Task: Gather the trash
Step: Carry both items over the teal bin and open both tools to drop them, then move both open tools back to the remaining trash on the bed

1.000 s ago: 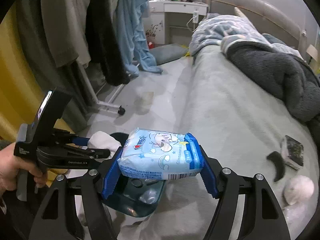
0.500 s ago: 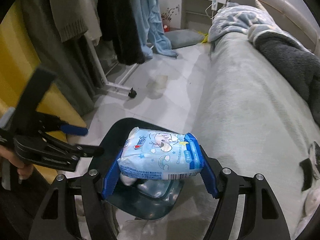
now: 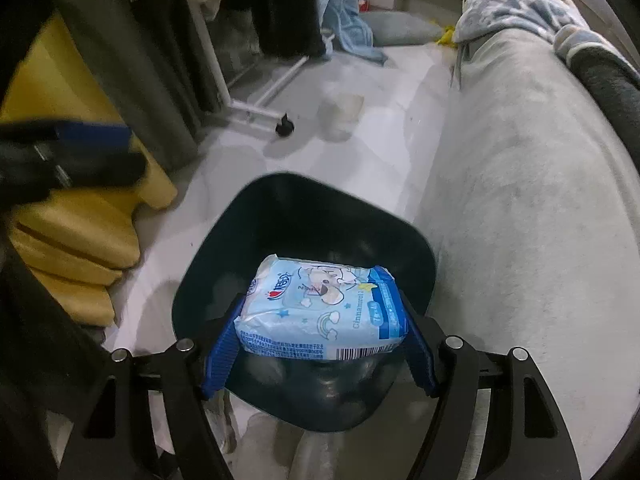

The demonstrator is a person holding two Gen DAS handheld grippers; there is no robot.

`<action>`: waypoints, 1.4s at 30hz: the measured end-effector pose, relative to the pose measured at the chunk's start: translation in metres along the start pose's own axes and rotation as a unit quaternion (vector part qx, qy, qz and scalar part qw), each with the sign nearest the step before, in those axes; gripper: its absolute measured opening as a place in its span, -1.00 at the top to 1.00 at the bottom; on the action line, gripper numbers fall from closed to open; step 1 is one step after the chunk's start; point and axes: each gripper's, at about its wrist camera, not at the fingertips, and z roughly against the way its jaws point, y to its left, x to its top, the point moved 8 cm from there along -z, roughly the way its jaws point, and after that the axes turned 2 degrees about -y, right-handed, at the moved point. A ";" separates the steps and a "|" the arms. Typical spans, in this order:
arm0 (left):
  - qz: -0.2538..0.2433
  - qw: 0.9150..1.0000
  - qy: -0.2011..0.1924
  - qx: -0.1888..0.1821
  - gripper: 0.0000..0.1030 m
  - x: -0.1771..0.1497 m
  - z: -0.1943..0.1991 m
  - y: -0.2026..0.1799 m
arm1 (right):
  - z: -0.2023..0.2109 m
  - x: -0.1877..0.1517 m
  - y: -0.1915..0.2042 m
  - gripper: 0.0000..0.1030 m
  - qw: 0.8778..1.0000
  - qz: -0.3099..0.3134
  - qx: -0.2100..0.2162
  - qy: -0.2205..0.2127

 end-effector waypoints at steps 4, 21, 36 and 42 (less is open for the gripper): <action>-0.004 1.000 -0.026 0.002 -0.65 0.009 0.012 0.002 | -0.014 -0.011 0.002 -0.40 1.000 0.008 -0.002 0.029; -0.046 0.983 -0.180 -0.012 -0.81 0.058 0.075 -0.036 | -0.001 -0.013 0.003 -0.64 0.999 0.006 0.000 0.035; -0.099 0.958 -0.267 -0.029 -0.83 0.077 0.105 -0.108 | 0.077 0.000 -0.046 -0.68 0.996 -0.042 -0.019 -0.081; -0.106 0.956 -0.272 -0.033 -0.84 0.080 0.100 -0.131 | 0.099 -0.015 -0.076 -0.70 0.992 -0.066 -0.036 -0.104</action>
